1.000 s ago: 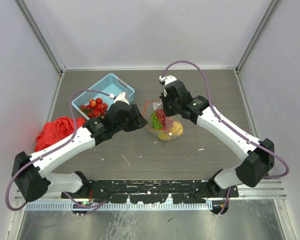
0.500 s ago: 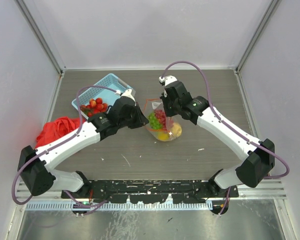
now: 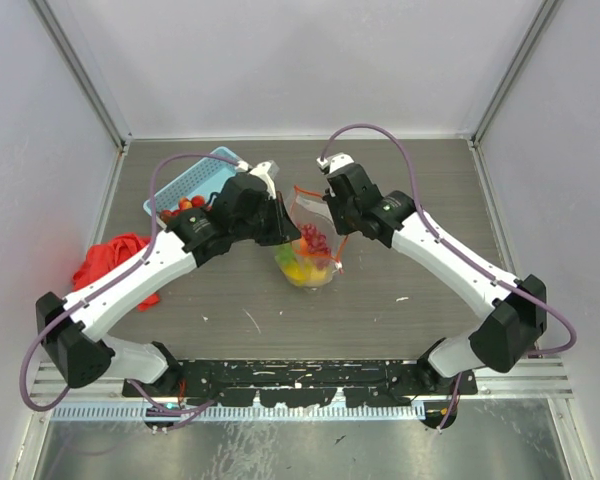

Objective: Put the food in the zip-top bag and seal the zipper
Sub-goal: Pick up the fake fruit from the bin.

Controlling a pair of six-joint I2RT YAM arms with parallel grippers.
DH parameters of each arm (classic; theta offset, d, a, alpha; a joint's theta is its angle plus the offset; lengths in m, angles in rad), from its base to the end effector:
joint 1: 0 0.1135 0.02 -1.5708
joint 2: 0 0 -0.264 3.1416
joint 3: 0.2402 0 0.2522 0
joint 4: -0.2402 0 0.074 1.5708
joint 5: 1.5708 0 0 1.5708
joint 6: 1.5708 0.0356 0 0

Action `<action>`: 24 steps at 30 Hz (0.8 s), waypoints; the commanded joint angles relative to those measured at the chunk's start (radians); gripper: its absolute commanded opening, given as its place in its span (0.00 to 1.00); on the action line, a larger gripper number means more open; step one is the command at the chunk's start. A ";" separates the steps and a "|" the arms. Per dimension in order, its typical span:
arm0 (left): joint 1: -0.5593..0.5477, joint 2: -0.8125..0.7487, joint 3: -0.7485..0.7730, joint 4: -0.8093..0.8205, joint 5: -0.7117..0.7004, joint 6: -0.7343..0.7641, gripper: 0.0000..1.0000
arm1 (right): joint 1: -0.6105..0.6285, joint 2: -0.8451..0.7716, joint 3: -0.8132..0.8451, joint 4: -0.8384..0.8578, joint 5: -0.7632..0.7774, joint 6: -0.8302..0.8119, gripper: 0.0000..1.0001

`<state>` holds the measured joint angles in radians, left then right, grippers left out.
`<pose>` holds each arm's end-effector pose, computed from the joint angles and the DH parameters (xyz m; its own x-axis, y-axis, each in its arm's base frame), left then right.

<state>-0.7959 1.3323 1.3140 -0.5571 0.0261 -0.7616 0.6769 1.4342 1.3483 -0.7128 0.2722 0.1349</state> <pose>0.2061 -0.2118 0.3659 -0.7790 -0.1904 -0.5974 0.2653 0.7632 -0.5892 0.2467 0.1860 0.3362 -0.6149 -0.3279 -0.7172 -0.3778 0.9208 -0.0970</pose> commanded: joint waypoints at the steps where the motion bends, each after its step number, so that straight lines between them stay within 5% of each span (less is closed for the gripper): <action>1: 0.007 0.025 0.022 -0.045 0.069 0.044 0.00 | 0.002 0.008 0.022 0.012 0.012 0.002 0.18; 16: 0.008 0.010 0.056 -0.067 0.036 0.081 0.00 | 0.002 -0.067 0.054 -0.053 -0.064 0.033 0.25; 24: 0.018 0.034 0.156 -0.142 -0.008 0.135 0.00 | 0.001 -0.061 0.125 -0.095 0.088 -0.007 0.01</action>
<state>-0.7868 1.3743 1.3579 -0.6773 0.0498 -0.6830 0.6769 1.4044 1.3830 -0.7959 0.2550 0.1501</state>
